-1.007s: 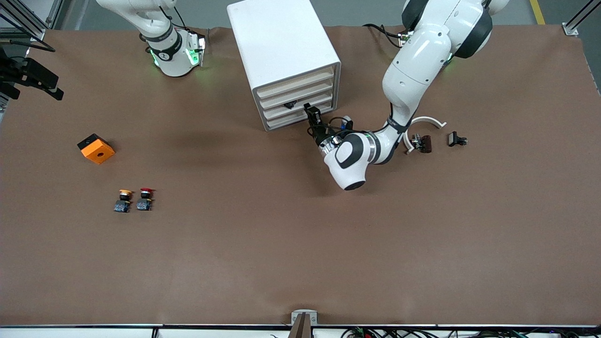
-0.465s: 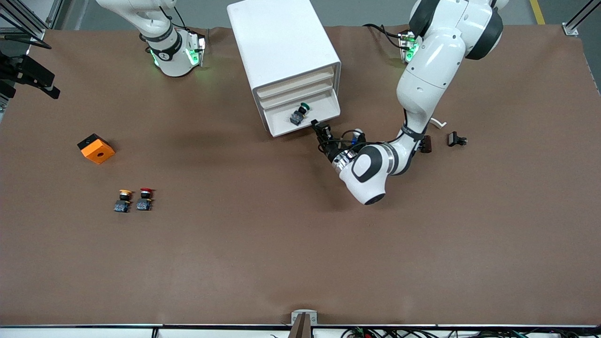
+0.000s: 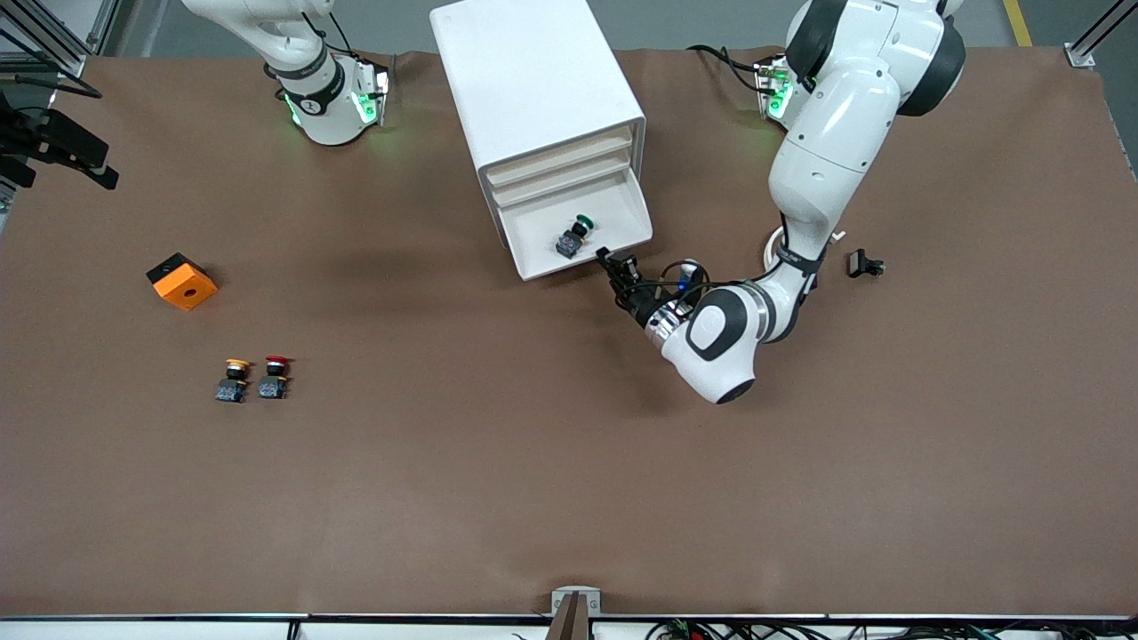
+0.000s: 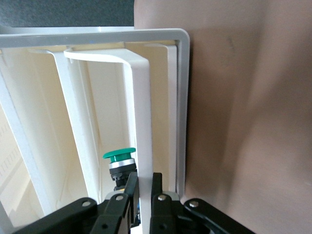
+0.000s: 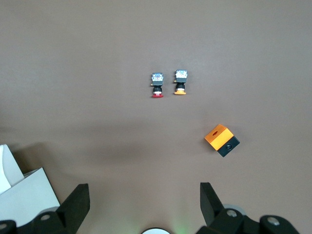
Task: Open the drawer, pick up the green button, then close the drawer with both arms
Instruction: 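Release the handle with the left gripper while the right gripper reaches over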
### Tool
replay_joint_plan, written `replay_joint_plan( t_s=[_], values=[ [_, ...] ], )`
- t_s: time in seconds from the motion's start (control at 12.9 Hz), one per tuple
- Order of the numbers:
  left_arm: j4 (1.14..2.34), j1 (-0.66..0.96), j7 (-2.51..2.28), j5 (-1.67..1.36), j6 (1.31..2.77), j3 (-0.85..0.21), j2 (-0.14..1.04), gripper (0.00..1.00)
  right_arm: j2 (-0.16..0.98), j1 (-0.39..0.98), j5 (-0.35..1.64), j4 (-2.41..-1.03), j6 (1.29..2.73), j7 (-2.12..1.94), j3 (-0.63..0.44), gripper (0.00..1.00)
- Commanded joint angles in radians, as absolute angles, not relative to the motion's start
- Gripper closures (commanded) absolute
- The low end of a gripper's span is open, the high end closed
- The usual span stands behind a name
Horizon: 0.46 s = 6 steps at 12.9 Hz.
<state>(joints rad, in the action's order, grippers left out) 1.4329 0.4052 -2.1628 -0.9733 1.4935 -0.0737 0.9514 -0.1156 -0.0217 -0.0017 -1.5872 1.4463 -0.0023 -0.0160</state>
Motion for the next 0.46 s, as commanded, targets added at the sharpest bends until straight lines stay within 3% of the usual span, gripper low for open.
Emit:
replay_joint_plan(
  t_s=[0.0, 0.23, 0.31, 0.39],
  values=[
    [1.375, 0.394, -2.158, -0.988, 1.5, -0.058, 0.976, 1.0, -0.042, -0.021, -0.02, -1.571, 1.457, -0.009, -0.017, 0.0],
    [1.359, 0.368, -2.131, -0.986, 1.519, -0.057, 0.976, 1.0, -0.028, -0.023, -0.018, -1.58, 1.479, -0.06, -0.017, 0.0],
    [1.359, 0.359, -2.117, -0.986, 1.519, -0.057, 0.976, 0.93, -0.002, -0.025, -0.018, -1.572, 1.47, -0.063, -0.017, 0.0],
    [1.358, 0.356, -2.094, -0.986, 1.519, -0.058, 0.976, 0.46, 0.005, -0.023, -0.018, -1.574, 1.479, -0.069, -0.017, 0.0]
  ],
)
